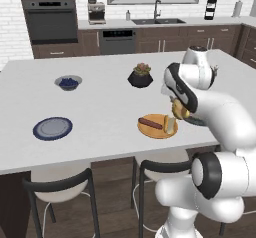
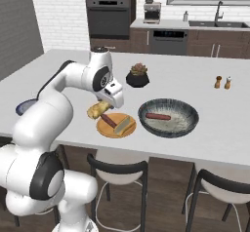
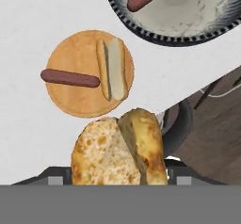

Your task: Place one bun and one sausage from the bowl on each plate.

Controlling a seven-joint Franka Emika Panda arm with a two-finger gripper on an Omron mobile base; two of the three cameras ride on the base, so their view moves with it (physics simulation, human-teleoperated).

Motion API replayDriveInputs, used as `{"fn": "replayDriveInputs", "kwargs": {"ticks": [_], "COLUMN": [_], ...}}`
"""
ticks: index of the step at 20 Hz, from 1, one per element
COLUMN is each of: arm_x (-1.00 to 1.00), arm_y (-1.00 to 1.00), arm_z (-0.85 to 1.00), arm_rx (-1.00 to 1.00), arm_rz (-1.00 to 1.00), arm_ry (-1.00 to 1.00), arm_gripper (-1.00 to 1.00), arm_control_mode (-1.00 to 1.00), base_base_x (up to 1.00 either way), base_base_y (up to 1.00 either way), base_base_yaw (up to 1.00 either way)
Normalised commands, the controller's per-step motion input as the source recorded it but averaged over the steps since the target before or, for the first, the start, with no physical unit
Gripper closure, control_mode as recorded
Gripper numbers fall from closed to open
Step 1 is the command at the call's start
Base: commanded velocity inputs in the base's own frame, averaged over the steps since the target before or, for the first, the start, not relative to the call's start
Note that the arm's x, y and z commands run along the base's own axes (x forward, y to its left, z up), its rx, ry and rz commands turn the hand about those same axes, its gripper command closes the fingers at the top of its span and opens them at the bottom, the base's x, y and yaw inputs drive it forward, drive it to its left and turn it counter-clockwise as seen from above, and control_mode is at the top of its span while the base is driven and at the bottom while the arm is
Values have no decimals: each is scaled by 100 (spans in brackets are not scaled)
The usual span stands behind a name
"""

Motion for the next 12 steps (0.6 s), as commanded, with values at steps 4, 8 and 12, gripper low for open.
{"fn": "replayDriveInputs", "kwargs": {"ticks": [4, 8, 12], "arm_x": [-3, -6, 0], "arm_y": [35, 12, 0], "arm_z": [0, 0, 0], "arm_rx": [-7, -8, 0], "arm_rz": [42, 33, 0], "arm_ry": [0, 0, 0], "arm_gripper": [100, 100, 100], "arm_control_mode": [-100, -100, 100], "base_base_x": [0, 0, -55], "base_base_y": [0, 0, 65], "base_base_yaw": [0, 0, 11]}}
